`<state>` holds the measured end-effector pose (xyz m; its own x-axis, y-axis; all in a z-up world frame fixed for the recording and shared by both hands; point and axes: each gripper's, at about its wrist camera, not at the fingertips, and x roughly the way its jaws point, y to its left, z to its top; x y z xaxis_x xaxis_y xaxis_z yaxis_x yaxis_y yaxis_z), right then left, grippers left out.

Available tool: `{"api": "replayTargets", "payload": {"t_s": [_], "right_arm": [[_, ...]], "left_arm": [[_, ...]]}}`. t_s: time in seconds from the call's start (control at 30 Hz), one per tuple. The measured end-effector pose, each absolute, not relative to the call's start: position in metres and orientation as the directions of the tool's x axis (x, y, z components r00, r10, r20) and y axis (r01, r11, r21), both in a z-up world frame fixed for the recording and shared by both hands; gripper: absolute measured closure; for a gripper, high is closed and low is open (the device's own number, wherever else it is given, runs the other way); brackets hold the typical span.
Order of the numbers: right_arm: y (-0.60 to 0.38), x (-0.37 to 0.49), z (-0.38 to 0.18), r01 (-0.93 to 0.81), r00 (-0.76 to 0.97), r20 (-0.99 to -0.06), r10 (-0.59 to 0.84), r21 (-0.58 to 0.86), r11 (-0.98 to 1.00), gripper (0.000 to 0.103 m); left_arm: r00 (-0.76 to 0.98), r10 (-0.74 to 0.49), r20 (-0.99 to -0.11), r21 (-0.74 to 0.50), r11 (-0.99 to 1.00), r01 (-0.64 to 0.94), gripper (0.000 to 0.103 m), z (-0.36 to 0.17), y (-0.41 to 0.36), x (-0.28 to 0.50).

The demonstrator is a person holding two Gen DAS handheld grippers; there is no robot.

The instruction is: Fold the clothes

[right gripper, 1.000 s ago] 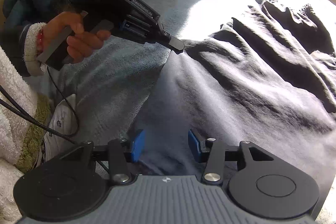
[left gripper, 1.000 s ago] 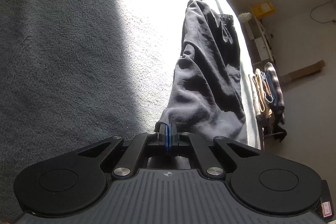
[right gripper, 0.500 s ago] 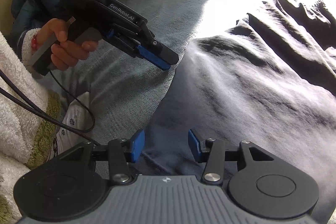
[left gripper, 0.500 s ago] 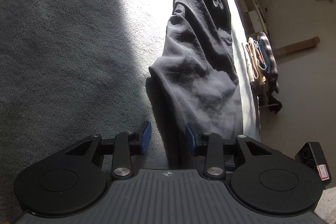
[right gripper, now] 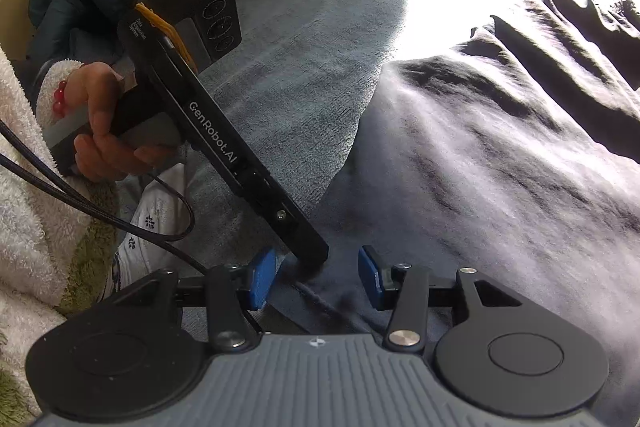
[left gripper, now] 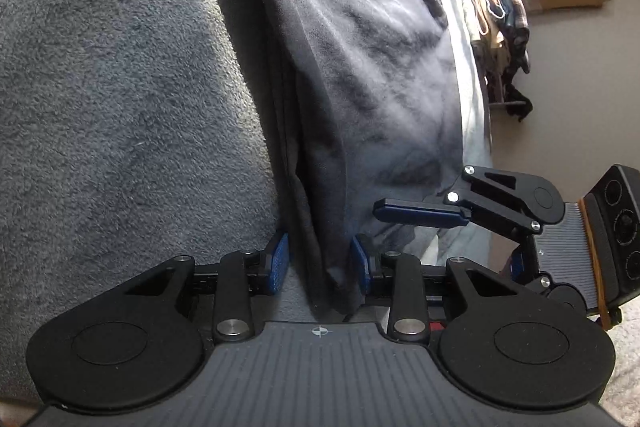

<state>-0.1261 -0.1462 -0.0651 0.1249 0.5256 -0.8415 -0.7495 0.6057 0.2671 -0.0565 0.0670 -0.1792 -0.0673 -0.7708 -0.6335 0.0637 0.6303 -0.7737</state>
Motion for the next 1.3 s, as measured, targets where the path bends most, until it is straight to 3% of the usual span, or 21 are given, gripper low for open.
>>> {"api": "replayTargets", "payload": {"t_s": [0.1,0.3,0.57,0.77,0.87,0.9,0.97,1.07,1.3], "right_arm": [[-0.143,-0.128,-0.067,-0.757,0.113,-0.85,0.515,0.263,0.599,0.054],[-0.141,-0.131,-0.068,-0.753,0.101,-0.859,0.503,0.264,0.603,0.054],[-0.14,-0.129,-0.072,-0.729,0.087,-0.859,0.504,0.29,0.62,0.054],[-0.142,-0.123,-0.076,-0.682,0.072,-0.854,0.516,0.336,0.65,0.054],[-0.143,-0.122,-0.078,-0.675,0.078,-0.856,0.511,0.332,0.659,0.06],[-0.144,-0.122,-0.078,-0.674,0.082,-0.858,0.507,0.327,0.663,0.067],[-0.145,-0.122,-0.079,-0.674,0.099,-0.864,0.493,0.307,0.672,0.083],[-0.15,-0.122,-0.08,-0.664,0.114,-0.865,0.489,0.3,0.685,0.096],[-0.196,-0.104,-0.078,-0.444,0.109,-0.802,0.587,0.49,0.751,0.098]], "left_arm": [[-0.078,-0.786,-0.614,-0.79,0.612,0.045,0.087,-0.181,0.067,-0.057],[-0.048,-0.839,-0.542,-0.84,0.543,-0.01,0.094,-0.18,0.071,-0.057],[-0.032,-0.892,-0.451,-0.889,0.452,-0.067,0.094,-0.184,0.067,-0.054],[-0.039,-0.901,-0.432,-0.896,0.434,-0.097,0.092,-0.188,0.062,-0.052],[-0.038,-0.91,-0.414,-0.902,0.415,-0.115,0.08,-0.191,0.061,-0.052],[-0.036,-0.912,-0.408,-0.905,0.409,-0.115,0.077,-0.191,0.06,-0.052],[-0.03,-0.914,-0.406,-0.908,0.407,-0.105,0.077,-0.189,0.06,-0.052],[0.007,-0.91,-0.414,-0.908,0.412,-0.074,0.076,-0.183,0.065,-0.049],[0.207,-0.852,-0.481,-0.865,0.5,0.048,0.075,-0.151,0.1,-0.032]]}}
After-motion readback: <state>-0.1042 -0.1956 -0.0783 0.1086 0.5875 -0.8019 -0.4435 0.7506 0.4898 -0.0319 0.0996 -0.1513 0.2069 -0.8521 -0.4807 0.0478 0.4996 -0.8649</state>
